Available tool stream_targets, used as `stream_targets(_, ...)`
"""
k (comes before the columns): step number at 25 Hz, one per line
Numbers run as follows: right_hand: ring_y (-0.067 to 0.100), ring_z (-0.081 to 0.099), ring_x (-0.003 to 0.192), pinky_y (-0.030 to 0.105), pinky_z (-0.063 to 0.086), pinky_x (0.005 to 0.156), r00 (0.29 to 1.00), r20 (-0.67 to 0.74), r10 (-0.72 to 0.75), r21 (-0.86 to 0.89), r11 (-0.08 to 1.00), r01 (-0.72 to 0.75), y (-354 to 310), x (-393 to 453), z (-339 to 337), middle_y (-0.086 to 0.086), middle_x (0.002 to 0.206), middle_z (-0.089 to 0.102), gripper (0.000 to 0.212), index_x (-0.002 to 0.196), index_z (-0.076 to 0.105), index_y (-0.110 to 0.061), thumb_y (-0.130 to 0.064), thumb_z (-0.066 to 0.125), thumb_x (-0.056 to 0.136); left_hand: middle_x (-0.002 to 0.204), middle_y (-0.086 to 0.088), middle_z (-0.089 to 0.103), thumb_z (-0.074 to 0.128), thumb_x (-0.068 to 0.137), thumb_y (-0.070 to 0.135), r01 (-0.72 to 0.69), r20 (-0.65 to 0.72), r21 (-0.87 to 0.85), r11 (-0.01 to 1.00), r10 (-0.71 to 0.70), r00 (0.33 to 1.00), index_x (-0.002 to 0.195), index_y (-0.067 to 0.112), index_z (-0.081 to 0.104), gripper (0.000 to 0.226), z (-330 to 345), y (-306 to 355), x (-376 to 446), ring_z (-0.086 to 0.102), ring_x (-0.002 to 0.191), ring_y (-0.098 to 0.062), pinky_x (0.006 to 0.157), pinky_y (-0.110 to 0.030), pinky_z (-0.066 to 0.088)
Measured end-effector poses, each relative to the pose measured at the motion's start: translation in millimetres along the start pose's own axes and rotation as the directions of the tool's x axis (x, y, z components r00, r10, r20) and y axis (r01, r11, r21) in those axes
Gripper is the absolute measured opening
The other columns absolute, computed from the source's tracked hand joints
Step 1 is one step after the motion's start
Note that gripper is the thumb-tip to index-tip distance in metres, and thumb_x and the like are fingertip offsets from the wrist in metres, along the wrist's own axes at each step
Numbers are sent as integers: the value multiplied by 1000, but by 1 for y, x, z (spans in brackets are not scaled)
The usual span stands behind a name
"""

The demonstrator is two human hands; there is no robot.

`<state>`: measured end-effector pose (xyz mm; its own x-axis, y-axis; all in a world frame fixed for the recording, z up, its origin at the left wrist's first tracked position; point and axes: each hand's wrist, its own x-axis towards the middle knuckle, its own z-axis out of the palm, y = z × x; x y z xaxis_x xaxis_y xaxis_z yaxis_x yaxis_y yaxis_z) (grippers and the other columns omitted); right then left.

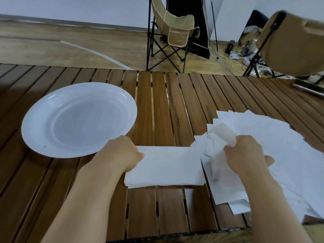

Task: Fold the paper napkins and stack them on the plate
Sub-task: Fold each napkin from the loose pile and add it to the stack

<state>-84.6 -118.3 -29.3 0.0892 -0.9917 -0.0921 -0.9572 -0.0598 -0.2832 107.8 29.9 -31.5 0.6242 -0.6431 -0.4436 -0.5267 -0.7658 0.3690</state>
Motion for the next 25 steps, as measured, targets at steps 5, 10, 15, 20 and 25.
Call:
stream_targets(5,21,60,94,25,44,82,947,-274,-168,251,938,239,-4,-2,-8,1,102,70,21,100,71,-17,-5,59,88,122,-3,61,50,96,34,-2,-33,-37,999,0,999,119,16,63,32,-2,3,-4,56,108,-17,81,-23,38)
stream_targets(10,8,64,82,13,43,68,914,-279,-296,617,674,406,-20,-12,-23,-7,92,71,11,89,71,-20,-10,68,85,110,1,60,70,84,25,-75,-187,-294,953,20,982,114,24,63,31,-8,3,-7,54,97,-14,79,-24,41)
stream_targets(15,20,65,81,35,52,80,951,-29,-309,969,223,102,-26,-21,-33,2,81,71,16,82,73,-19,-4,72,76,133,5,49,86,65,29,-208,-99,-591,779,187,977,138,45,31,93,-13,15,-13,48,113,-12,84,-30,42)
stream_targets(20,17,67,72,27,57,66,944,140,-299,989,84,-120,-23,-20,-37,4,85,72,14,81,70,-18,-8,70,71,131,4,55,86,62,28,-230,-30,-737,636,309,951,139,57,18,107,-16,22,-16,53,110,-9,87,-29,41)
stream_targets(25,11,68,62,20,54,53,913,236,-334,971,52,-232,-22,-21,-41,2,81,72,15,91,67,-16,-7,65,79,138,4,47,82,65,37,-229,-43,-722,653,288,957,135,57,27,92,-15,21,-16,47,117,-13,84,-30,37)
